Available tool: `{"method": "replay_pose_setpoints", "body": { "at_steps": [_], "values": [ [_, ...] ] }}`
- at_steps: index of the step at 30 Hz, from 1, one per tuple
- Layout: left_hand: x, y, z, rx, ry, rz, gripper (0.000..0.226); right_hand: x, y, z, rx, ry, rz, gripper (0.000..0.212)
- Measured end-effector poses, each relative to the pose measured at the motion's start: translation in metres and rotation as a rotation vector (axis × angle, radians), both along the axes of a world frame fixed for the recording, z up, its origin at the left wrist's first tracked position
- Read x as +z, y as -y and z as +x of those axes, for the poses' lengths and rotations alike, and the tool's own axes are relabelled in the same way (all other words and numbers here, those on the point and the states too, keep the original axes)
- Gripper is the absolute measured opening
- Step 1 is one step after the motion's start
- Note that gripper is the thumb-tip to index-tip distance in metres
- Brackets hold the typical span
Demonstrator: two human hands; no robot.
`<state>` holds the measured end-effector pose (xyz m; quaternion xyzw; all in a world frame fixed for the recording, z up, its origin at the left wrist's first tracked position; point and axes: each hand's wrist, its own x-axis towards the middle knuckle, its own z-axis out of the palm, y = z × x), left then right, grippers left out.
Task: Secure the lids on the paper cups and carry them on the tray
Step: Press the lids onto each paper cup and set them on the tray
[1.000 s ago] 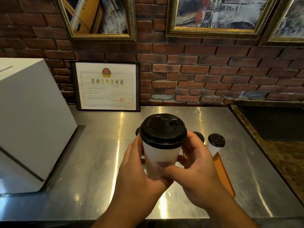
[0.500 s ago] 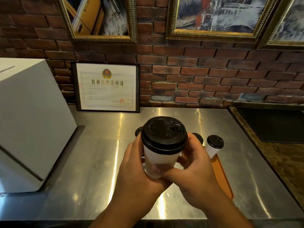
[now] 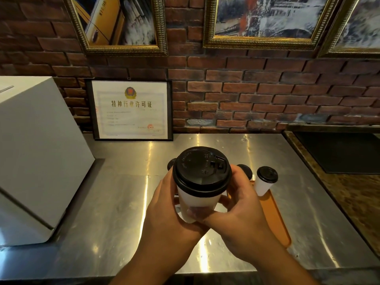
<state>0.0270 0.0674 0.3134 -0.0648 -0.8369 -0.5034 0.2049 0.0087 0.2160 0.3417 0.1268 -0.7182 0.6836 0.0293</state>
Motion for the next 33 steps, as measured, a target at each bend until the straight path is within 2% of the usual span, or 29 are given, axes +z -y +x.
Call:
{"method": "replay_pose_setpoints", "body": {
  "at_steps": [4,10,21,28,33],
  "values": [
    [0.0004,0.0039,0.0019,-0.005,-0.005,0.0,0.09,0.0024,0.0004,0.0015,0.016,0.008,0.013,0.088],
    [0.0045,0.0028,0.0011,-0.026,-0.012,0.002,0.108,0.0013,-0.0013,0.0009,0.007,0.004,0.034,0.089],
    [0.0054,0.0045,0.0005,-0.036,0.001,0.013,0.108,0.0022,0.0017,0.0015,0.021,-0.002,0.014,0.088],
    [0.003,0.0049,-0.0018,-0.039,0.043,0.038,0.099,0.0027,0.0019,-0.0029,-0.009,0.013,0.031,0.09],
    [-0.0008,0.0047,-0.0008,-0.04,0.048,0.025,0.106,0.0021,-0.0003,-0.0023,0.014,0.003,0.028,0.087]
  ]
}}
